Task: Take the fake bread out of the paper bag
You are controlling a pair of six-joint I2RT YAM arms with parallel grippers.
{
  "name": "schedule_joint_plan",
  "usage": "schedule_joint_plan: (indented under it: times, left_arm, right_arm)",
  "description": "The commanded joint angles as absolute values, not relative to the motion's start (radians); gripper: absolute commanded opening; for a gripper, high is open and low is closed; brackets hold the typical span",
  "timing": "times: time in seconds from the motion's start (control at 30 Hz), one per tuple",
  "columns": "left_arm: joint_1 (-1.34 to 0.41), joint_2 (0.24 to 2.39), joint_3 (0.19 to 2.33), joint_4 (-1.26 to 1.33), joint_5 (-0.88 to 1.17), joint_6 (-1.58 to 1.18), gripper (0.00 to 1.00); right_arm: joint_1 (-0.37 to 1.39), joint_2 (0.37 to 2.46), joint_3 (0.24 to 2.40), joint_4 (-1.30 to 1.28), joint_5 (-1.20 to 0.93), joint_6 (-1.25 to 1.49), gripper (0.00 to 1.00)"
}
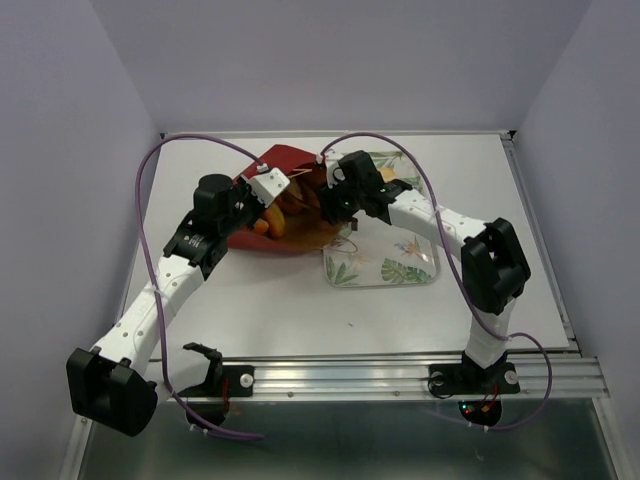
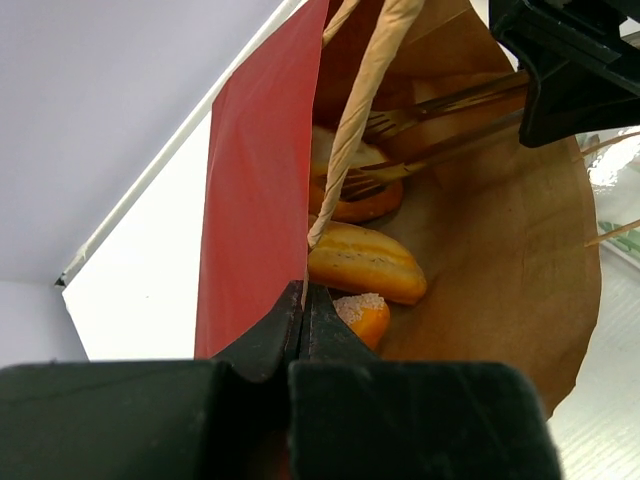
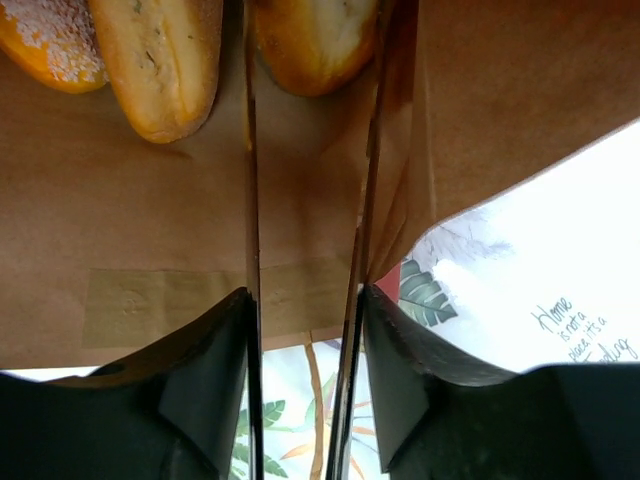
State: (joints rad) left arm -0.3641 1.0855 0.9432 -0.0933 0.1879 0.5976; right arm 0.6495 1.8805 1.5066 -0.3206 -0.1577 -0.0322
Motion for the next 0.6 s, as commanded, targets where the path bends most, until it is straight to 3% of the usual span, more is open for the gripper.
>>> schedule_joint_plan:
  times: [0.0, 0.57]
  left_arm:
    - [-0.364, 1.072, 0.982, -0.008, 0.230, 0.607, 0.00]
    - [-0.364, 1.074, 0.977, 0.017, 0.216, 0.612, 0.00]
  right_arm:
    - [0.663, 1.901, 1.546, -0.241, -0.193, -0.018, 0.48]
    - [0.672, 1.856, 1.566, -0.241, -0.236, -0.003, 0.22]
